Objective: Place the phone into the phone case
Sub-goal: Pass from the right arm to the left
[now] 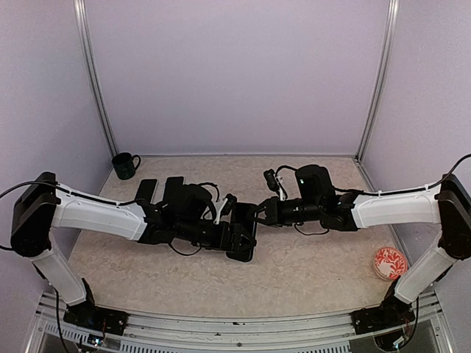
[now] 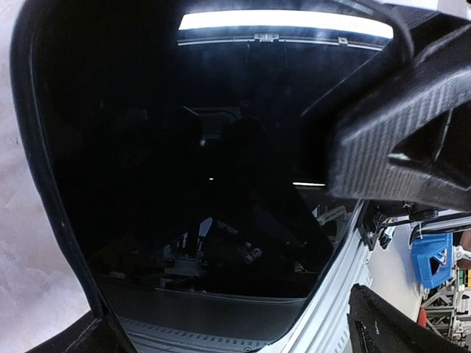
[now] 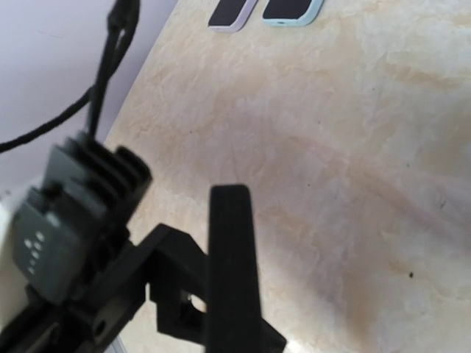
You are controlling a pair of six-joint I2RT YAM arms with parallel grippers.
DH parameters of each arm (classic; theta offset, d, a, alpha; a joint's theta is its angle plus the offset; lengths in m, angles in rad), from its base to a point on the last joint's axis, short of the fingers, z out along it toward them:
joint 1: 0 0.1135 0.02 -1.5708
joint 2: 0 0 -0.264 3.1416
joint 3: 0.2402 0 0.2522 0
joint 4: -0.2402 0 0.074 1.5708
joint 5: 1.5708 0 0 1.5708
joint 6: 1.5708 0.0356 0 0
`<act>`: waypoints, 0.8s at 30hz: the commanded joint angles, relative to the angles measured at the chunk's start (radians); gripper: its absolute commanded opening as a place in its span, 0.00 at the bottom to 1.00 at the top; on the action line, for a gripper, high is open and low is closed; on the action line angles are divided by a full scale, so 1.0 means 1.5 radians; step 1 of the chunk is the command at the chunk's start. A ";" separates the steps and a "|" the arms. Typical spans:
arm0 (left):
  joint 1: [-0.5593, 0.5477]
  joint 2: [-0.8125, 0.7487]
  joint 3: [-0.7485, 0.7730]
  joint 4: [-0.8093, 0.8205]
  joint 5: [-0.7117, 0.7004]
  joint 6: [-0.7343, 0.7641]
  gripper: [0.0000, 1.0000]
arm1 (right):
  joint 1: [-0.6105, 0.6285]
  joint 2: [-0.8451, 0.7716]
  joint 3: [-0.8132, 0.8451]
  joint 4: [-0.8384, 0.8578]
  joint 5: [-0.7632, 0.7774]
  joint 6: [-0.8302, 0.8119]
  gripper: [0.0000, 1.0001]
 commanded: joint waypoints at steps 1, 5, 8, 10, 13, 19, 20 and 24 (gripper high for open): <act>-0.005 0.014 0.018 -0.006 -0.014 0.002 0.99 | 0.007 -0.011 0.015 0.032 -0.001 0.011 0.00; -0.005 0.019 0.024 -0.014 -0.021 0.001 0.99 | 0.007 -0.003 0.022 0.023 -0.003 0.011 0.00; -0.005 0.028 0.039 -0.040 -0.038 0.002 0.99 | 0.007 0.004 0.024 0.021 -0.001 0.015 0.00; -0.005 0.034 0.045 -0.050 -0.046 0.003 0.99 | 0.007 0.008 0.026 0.020 0.004 0.018 0.00; -0.007 0.037 0.046 -0.051 -0.050 0.002 0.99 | 0.007 0.013 0.026 0.018 0.015 0.021 0.00; -0.011 0.038 0.054 -0.063 -0.065 0.003 0.99 | 0.011 0.027 0.029 0.015 0.031 0.025 0.00; -0.012 0.040 0.055 -0.066 -0.068 0.003 0.99 | 0.011 0.028 0.030 0.016 0.031 0.026 0.00; -0.014 0.050 0.058 -0.067 -0.073 0.003 0.99 | 0.013 0.030 0.030 0.022 0.029 0.029 0.00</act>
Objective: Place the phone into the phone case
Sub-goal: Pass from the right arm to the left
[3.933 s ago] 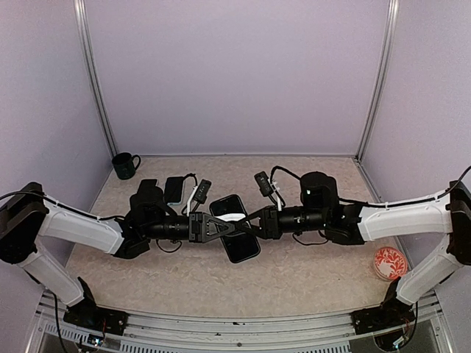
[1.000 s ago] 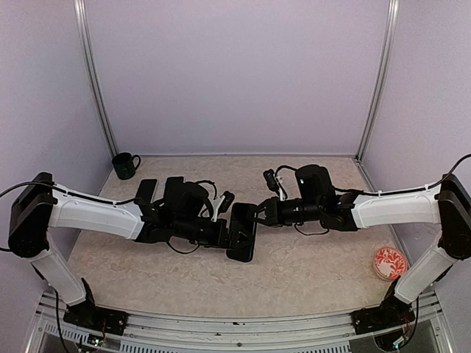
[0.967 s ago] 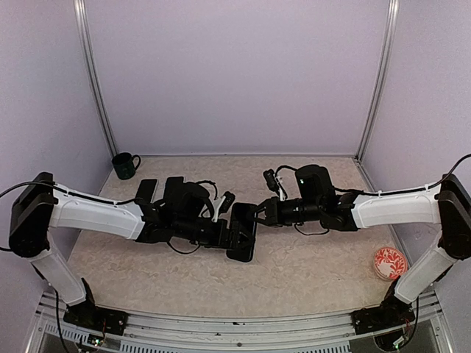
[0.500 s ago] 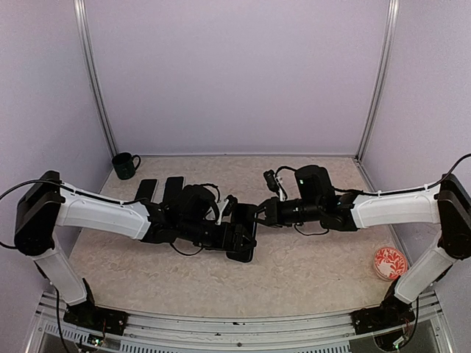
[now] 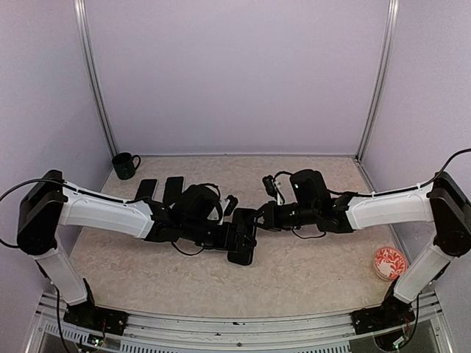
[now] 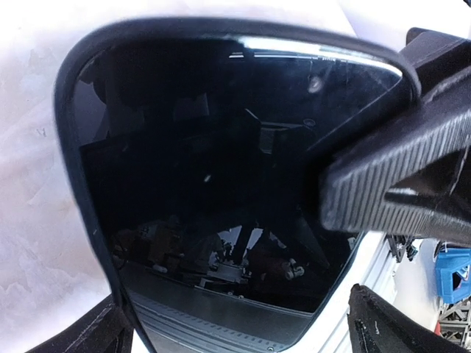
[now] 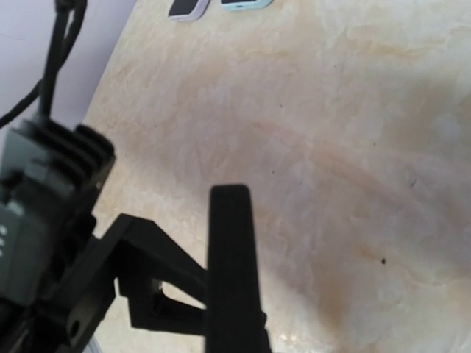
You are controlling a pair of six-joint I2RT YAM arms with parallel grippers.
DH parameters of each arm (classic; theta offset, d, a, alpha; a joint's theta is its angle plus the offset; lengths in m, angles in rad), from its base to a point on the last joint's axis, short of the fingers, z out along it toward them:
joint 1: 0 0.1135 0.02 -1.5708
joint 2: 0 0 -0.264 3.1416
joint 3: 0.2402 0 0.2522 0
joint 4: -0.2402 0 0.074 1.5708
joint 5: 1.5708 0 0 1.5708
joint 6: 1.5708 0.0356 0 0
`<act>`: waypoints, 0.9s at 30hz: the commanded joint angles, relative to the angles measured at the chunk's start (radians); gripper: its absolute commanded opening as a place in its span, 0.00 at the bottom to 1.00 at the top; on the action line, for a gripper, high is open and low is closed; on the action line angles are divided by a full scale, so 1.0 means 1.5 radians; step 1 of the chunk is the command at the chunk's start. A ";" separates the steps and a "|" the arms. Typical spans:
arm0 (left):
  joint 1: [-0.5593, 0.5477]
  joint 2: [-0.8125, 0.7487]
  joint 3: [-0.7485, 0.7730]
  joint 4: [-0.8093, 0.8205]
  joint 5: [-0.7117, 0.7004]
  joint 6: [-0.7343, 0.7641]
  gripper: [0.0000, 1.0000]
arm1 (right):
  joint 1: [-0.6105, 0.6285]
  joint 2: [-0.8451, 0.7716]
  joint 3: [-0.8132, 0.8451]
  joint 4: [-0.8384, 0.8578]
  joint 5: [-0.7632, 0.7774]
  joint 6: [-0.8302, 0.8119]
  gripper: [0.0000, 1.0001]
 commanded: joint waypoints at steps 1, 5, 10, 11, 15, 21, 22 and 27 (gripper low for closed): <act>-0.008 0.019 0.021 -0.007 -0.018 0.003 0.99 | 0.008 0.000 0.031 0.030 0.000 0.011 0.00; -0.011 0.026 0.024 -0.008 -0.021 0.003 0.99 | 0.009 0.000 0.033 0.030 0.001 0.011 0.00; -0.015 0.026 0.028 -0.007 -0.031 0.004 0.95 | 0.010 0.004 0.032 0.027 0.003 0.011 0.00; -0.015 0.026 0.029 -0.021 -0.034 0.005 0.94 | 0.010 0.005 0.031 0.027 0.003 0.011 0.00; -0.017 0.026 0.030 -0.031 -0.042 0.005 0.87 | 0.012 0.009 0.032 0.028 0.004 0.011 0.00; -0.021 0.027 0.032 -0.034 -0.050 0.006 0.75 | 0.014 0.015 0.036 0.025 0.008 0.009 0.00; -0.021 0.027 0.033 -0.036 -0.051 0.006 0.74 | 0.014 0.016 0.036 0.025 0.008 0.009 0.00; -0.024 0.033 0.042 -0.045 -0.051 0.007 0.90 | 0.016 0.015 0.037 0.024 0.012 0.010 0.00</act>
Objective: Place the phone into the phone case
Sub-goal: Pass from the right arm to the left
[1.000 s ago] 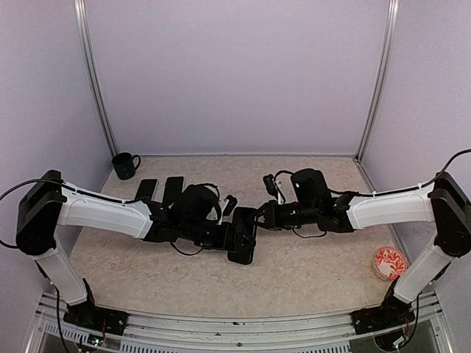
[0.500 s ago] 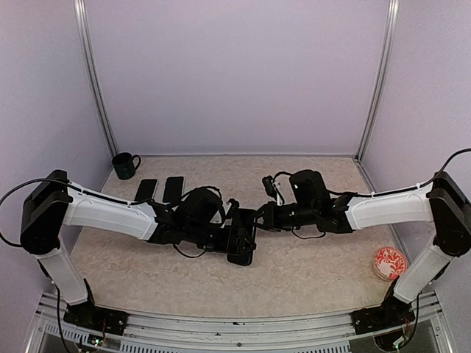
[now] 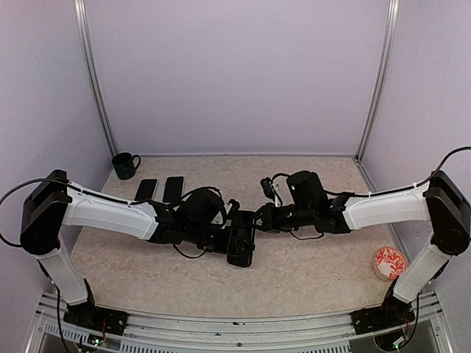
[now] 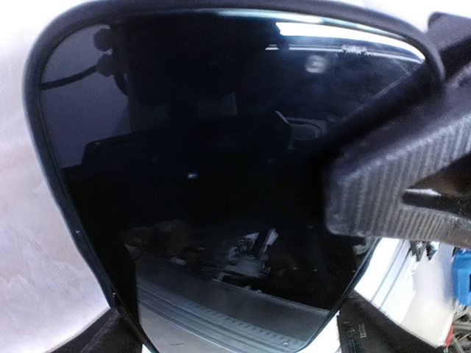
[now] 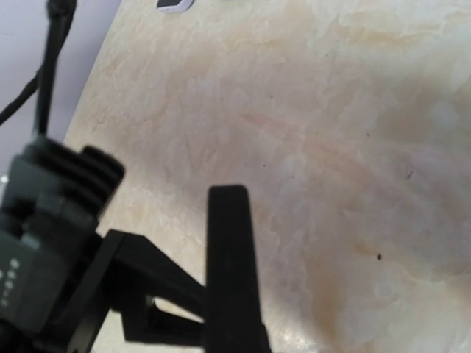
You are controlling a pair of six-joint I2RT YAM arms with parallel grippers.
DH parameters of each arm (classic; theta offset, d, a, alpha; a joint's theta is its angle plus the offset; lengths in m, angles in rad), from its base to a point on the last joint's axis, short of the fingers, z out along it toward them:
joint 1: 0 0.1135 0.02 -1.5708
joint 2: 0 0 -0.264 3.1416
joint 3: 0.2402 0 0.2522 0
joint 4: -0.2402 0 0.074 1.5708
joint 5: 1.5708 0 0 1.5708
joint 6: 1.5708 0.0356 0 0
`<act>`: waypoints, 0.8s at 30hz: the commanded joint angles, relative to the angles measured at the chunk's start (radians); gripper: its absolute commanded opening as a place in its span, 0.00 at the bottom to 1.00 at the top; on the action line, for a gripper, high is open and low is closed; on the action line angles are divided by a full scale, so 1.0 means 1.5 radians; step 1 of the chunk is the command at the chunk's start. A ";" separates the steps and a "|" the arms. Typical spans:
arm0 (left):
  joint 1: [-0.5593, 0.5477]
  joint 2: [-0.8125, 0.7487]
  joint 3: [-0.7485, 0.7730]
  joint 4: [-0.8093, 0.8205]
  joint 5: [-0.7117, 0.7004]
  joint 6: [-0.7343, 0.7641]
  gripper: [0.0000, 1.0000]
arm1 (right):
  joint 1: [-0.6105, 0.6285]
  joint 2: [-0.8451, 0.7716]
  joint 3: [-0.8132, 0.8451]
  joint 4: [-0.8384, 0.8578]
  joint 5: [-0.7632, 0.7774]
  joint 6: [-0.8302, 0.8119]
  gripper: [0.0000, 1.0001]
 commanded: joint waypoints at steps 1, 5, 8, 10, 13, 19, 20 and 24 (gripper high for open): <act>-0.010 0.016 0.030 -0.017 -0.019 0.004 0.93 | 0.010 -0.002 0.030 0.030 0.007 0.008 0.00; -0.015 0.027 0.043 -0.033 -0.033 0.004 0.96 | 0.012 -0.006 0.031 0.031 0.012 0.011 0.00; -0.017 0.031 0.043 -0.035 -0.039 0.003 0.94 | 0.013 -0.008 0.032 0.032 0.014 0.011 0.00; -0.017 0.031 0.043 -0.036 -0.043 0.002 0.91 | 0.013 -0.007 0.032 0.029 0.015 0.011 0.00; -0.018 0.031 0.044 -0.038 -0.049 0.001 0.86 | 0.013 -0.003 0.034 0.029 0.014 0.011 0.00; -0.018 0.029 0.043 -0.040 -0.054 0.003 0.76 | 0.015 0.005 0.036 0.033 0.008 0.013 0.00; -0.017 0.029 0.043 -0.040 -0.053 0.003 0.74 | 0.015 0.006 0.036 0.033 0.007 0.014 0.00; -0.017 0.030 0.043 -0.039 -0.055 0.004 0.70 | 0.016 0.008 0.038 0.035 0.006 0.013 0.00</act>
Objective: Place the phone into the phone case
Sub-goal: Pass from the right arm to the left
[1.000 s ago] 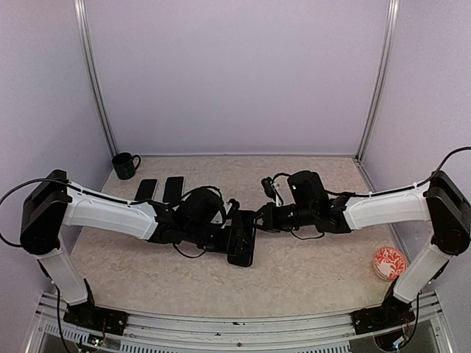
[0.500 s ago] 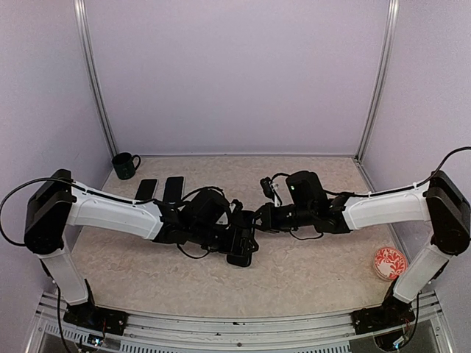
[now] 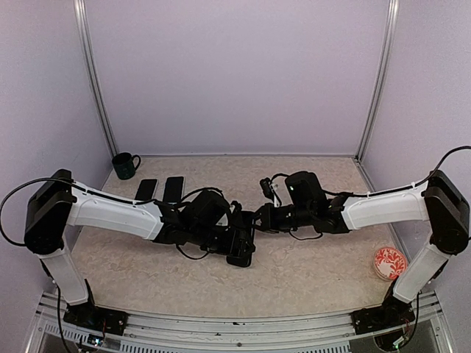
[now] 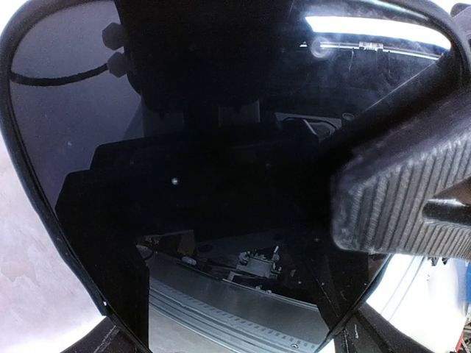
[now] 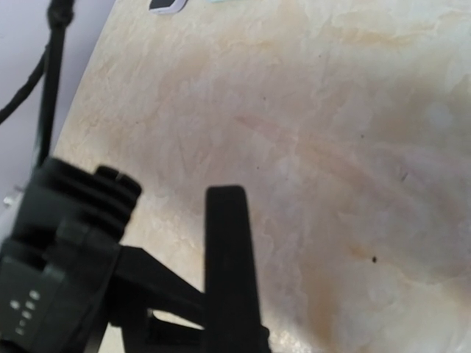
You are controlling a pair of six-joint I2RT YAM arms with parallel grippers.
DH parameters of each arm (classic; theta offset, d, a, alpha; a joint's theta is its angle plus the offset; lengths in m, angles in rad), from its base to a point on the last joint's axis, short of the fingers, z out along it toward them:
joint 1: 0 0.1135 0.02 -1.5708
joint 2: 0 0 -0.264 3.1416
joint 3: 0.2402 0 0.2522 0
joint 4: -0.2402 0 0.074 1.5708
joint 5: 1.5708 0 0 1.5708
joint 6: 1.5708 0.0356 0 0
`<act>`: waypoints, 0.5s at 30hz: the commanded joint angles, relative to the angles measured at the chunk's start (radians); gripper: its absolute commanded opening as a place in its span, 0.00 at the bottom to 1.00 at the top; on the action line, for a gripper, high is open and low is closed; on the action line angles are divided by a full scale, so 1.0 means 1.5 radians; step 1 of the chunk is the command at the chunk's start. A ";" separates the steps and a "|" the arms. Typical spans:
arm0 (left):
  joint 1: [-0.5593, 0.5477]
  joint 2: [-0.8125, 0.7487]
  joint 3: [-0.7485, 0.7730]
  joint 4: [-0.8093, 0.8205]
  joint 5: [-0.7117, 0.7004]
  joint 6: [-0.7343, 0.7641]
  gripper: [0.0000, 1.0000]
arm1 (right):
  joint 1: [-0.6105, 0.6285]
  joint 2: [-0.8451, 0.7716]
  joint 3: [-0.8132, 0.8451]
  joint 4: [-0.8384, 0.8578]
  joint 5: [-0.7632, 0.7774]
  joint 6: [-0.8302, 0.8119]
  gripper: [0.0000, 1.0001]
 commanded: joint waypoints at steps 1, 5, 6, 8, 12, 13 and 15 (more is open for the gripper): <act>-0.003 0.008 0.015 -0.002 -0.018 0.005 0.70 | 0.011 0.001 0.031 0.037 -0.008 0.010 0.00; -0.003 0.009 0.015 -0.003 -0.022 0.006 0.71 | 0.010 0.000 0.034 0.032 -0.008 0.007 0.10; -0.002 0.010 0.015 -0.004 -0.023 0.007 0.71 | 0.010 0.000 0.035 0.031 -0.008 0.005 0.16; -0.002 0.010 0.016 -0.005 -0.024 0.008 0.71 | 0.011 -0.002 0.039 0.024 -0.005 -0.001 0.23; 0.001 0.007 0.015 -0.007 -0.026 0.009 0.71 | 0.009 -0.007 0.044 0.007 -0.001 -0.011 0.33; 0.003 0.006 0.015 -0.008 -0.028 0.010 0.71 | 0.008 -0.009 0.045 0.004 0.000 -0.013 0.35; 0.005 0.003 0.015 -0.011 -0.028 0.011 0.71 | 0.006 -0.014 0.047 -0.004 0.002 -0.016 0.41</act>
